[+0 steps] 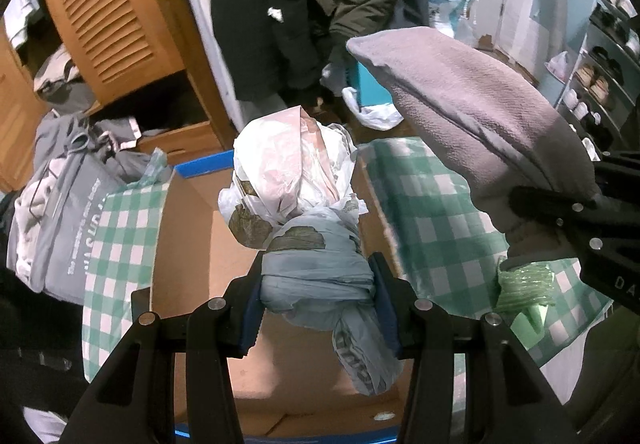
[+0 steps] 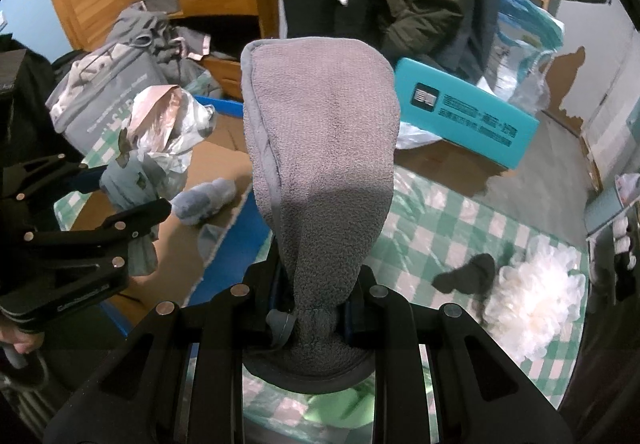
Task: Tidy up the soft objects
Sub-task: 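Carry the wrapped bundle and grey towel toward the box with both tools, then open the left tool over the box while the right tool releases the grey towel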
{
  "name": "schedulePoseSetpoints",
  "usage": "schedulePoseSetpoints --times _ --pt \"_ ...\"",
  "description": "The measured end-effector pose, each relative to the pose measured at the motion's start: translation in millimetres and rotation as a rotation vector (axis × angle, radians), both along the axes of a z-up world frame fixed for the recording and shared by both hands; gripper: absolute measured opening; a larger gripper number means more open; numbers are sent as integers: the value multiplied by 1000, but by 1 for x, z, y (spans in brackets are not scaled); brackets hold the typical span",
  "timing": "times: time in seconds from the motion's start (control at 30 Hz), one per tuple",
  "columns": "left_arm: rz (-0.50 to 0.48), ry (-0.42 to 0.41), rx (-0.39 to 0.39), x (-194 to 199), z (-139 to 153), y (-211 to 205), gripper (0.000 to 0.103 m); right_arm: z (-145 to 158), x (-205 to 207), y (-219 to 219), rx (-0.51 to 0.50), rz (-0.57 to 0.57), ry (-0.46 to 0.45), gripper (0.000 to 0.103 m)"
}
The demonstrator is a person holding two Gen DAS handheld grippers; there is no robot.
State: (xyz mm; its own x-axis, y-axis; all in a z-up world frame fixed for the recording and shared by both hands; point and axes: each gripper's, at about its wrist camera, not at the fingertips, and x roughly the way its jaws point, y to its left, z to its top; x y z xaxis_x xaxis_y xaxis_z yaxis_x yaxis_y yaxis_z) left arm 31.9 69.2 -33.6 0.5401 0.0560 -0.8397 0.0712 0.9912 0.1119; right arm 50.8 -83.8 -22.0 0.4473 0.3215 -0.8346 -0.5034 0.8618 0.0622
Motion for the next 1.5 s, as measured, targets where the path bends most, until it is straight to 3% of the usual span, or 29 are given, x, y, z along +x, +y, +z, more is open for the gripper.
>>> schedulePoseSetpoints --times 0.77,1.3,1.4,1.5 --pt "121 53 17 -3 -25 65 49 -17 4 87 -1 104 65 21" --pt "175 97 15 -3 -42 88 50 -42 5 128 -15 143 144 21" --pt "182 105 10 -2 -44 89 51 -48 7 129 -17 140 157 25" --pt "192 109 17 -1 -44 91 55 -52 8 131 -21 146 173 41"
